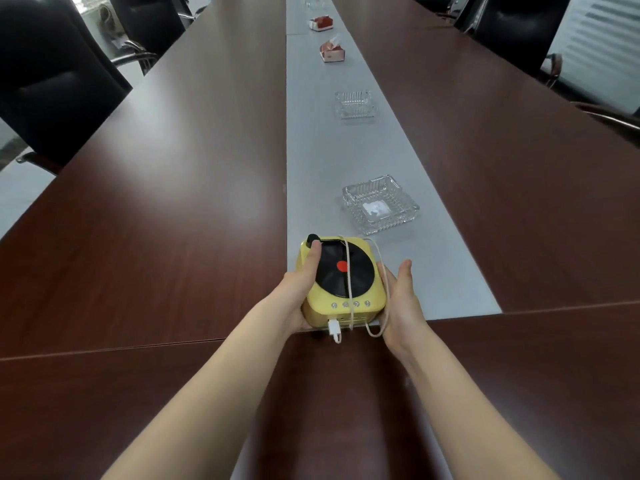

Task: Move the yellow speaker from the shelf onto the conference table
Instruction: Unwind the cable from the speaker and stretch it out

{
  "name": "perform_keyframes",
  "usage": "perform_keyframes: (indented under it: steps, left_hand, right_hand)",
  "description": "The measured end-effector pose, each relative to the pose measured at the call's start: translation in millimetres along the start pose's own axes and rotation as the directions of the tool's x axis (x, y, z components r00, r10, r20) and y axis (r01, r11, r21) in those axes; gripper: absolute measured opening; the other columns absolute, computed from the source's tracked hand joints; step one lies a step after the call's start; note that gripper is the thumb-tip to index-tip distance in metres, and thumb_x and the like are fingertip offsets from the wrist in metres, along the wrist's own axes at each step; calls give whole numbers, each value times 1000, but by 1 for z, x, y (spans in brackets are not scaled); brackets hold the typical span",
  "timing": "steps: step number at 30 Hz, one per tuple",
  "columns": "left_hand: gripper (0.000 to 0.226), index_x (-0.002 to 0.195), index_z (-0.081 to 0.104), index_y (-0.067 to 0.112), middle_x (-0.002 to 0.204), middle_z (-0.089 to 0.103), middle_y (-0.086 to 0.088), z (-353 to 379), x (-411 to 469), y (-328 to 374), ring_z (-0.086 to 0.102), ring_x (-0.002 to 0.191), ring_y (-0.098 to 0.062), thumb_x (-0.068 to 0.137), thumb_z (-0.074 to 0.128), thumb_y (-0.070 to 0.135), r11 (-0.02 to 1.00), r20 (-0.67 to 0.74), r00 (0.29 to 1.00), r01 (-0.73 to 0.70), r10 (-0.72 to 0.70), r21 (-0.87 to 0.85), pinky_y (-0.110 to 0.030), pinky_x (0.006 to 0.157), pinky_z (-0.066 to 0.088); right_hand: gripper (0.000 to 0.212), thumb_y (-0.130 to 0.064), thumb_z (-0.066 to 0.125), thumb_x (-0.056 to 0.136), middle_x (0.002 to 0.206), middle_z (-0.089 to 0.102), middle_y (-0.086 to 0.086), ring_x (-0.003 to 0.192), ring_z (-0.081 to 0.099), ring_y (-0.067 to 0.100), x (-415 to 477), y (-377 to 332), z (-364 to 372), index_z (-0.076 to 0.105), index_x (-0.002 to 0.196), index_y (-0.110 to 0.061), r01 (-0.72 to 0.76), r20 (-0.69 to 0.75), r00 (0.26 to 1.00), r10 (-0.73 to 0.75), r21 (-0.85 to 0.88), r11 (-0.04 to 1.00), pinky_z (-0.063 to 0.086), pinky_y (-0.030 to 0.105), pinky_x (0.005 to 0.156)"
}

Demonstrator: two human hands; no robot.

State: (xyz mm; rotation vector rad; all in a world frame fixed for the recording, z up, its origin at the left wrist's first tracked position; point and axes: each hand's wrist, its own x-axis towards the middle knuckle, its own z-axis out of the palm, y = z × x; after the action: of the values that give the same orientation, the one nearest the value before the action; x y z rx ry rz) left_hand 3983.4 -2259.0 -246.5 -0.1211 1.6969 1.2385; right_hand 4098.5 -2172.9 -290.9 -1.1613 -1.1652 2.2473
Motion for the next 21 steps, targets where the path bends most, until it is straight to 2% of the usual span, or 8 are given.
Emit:
perform_keyframes:
  steps: [2, 4, 7, 11, 14, 16, 18, 21]
  left_hand:
    - [107, 137, 37, 20, 116, 64, -10, 4, -2, 2, 70, 84, -33, 52, 60, 81, 999, 17, 1000, 7, -6, -48, -45, 56, 58]
    - [118, 141, 29, 25, 127, 57, -9, 7, 0, 3, 66, 98, -34, 42, 60, 82, 1000, -17, 1000, -23, 22, -16, -49, 72, 58]
    - [108, 140, 25, 23, 130, 50, -7, 8, 3, -2, 58, 110, -32, 55, 62, 76, 996, -47, 995, -92, 92, 19, -49, 90, 52]
    - [77, 132, 30, 19, 121, 53, -9, 5, 14, -14, 61, 102, -31, 75, 65, 57, 991, -66, 991, -120, 116, -54, -44, 71, 57]
    - [82, 132, 31, 22, 123, 54, -9, 2, 20, -18, 61, 104, -33, 69, 66, 63, 992, -62, 993, -104, 100, -75, -53, 82, 55]
    - [89, 131, 33, 23, 124, 55, -8, 0, 22, -20, 60, 106, -32, 62, 67, 67, 991, -64, 993, -102, 97, -89, -54, 88, 52]
    - [90, 129, 38, 20, 122, 58, -8, -1, 23, -23, 62, 104, -32, 58, 68, 67, 987, -61, 993, -105, 99, -122, -53, 87, 53]
    - [82, 129, 45, 17, 116, 65, -9, -3, 24, -25, 68, 95, -32, 65, 69, 62, 973, -33, 994, -111, 107, -204, -53, 76, 57]
  right_hand:
    - [70, -65, 7, 91, 124, 66, 1, 115, 61, 24, -2, -1, -2, 53, 132, -31, 3, 11, 1000, -3, 34, 999, 44, 52, 103]
    - [69, -63, 6, 93, 121, 68, 2, 113, 62, 25, -4, -3, -3, 54, 130, -30, 4, 20, 1000, -5, 55, 999, 46, 52, 100]
    - [69, -62, 6, 93, 123, 67, 4, 113, 62, 25, -6, -4, -3, 53, 132, -29, 3, 25, 1000, -4, 60, 998, 46, 52, 101]
    - [64, -62, 9, 94, 125, 65, 2, 117, 59, 24, -7, -3, 1, 53, 129, -31, 0, -16, 1000, 1, 31, 1000, 43, 51, 105]
    - [58, -61, 10, 94, 123, 66, -1, 118, 59, 21, -7, -4, 5, 59, 114, -37, 6, -16, 1000, -7, -22, 1000, 41, 48, 107]
    - [55, -61, 12, 94, 116, 68, -3, 113, 61, 19, -9, -6, 7, 61, 104, -37, 1, -33, 999, -3, -46, 999, 42, 46, 106]
    - [55, -62, 16, 93, 118, 67, -3, 113, 61, 20, -10, -8, 10, 61, 111, -37, -5, -54, 999, 1, -81, 997, 43, 47, 106]
    - [57, -65, 23, 91, 127, 64, 0, 116, 60, 23, -13, -12, 16, 57, 126, -35, 0, -58, 998, -8, -138, 990, 44, 51, 104]
